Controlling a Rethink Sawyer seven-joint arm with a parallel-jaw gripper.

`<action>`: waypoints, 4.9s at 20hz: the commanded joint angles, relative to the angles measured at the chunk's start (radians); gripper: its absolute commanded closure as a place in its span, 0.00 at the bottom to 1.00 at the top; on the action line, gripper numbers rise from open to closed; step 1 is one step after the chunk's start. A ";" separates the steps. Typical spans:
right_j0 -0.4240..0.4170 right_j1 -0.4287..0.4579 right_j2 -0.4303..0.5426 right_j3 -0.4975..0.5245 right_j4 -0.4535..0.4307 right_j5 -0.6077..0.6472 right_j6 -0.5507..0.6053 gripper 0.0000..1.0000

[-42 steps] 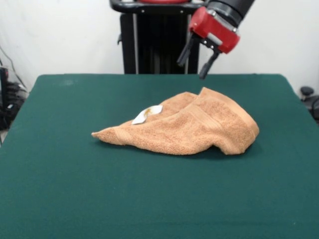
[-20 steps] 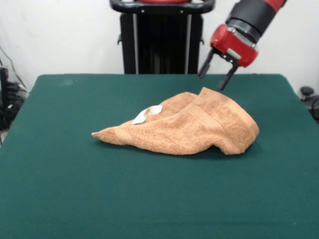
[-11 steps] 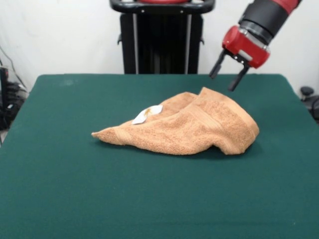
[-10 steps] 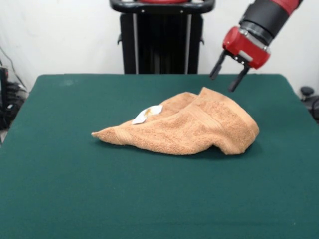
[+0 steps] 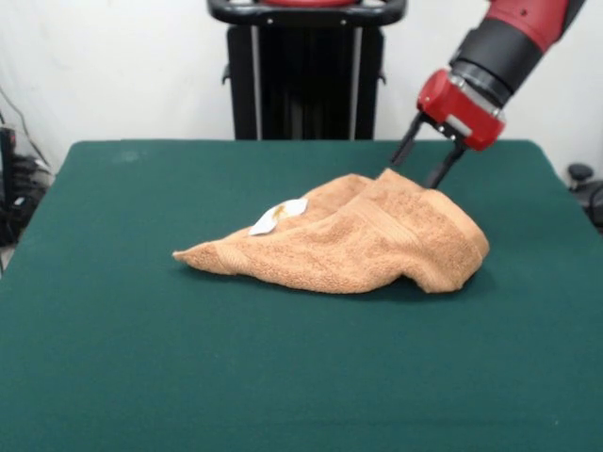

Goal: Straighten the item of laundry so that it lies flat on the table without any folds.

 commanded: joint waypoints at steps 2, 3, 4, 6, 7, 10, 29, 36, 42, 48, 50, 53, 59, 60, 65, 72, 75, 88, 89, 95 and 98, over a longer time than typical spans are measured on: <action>0.035 0.104 0.072 -0.107 0.132 0.071 0.284 0.00; 0.035 0.100 0.074 -0.102 0.133 0.070 0.278 0.00; 0.036 0.094 0.074 -0.094 0.133 0.069 0.271 0.00; 0.034 0.081 0.076 -0.076 0.127 0.066 0.260 0.00; 0.024 0.071 0.088 -0.063 0.123 0.056 0.254 0.00; -0.001 0.057 0.110 -0.040 0.107 0.008 0.238 0.00; -0.091 -0.033 0.198 0.054 0.035 -0.140 0.217 0.00; -0.065 -0.012 0.161 0.063 0.051 -0.178 0.217 1.00; -0.059 -0.027 0.168 0.080 0.071 -0.177 0.231 1.00; -0.079 -0.044 0.194 0.096 0.065 -0.198 0.241 1.00; -0.095 -0.074 0.202 0.107 0.049 -0.189 0.230 1.00; -0.119 -0.138 0.205 0.127 0.021 -0.152 0.198 1.00; -0.172 -0.266 0.187 0.155 -0.052 -0.054 0.107 1.00; -0.183 -0.276 0.186 0.155 -0.066 -0.046 0.098 1.00; -0.235 -0.294 0.189 0.133 -0.124 -0.034 0.082 1.00; -0.218 -0.250 0.153 0.073 -0.116 0.022 0.107 1.00; -0.202 -0.252 0.140 0.060 -0.106 0.062 0.113 1.00; -0.220 -0.422 0.103 0.078 -0.190 0.203 0.041 1.00; -0.220 -0.450 0.095 0.074 -0.202 0.236 0.030 1.00; -0.231 -0.575 0.080 0.051 -0.266 0.377 0.003 1.00; -0.238 -0.614 0.089 0.040 -0.290 0.421 0.007 1.00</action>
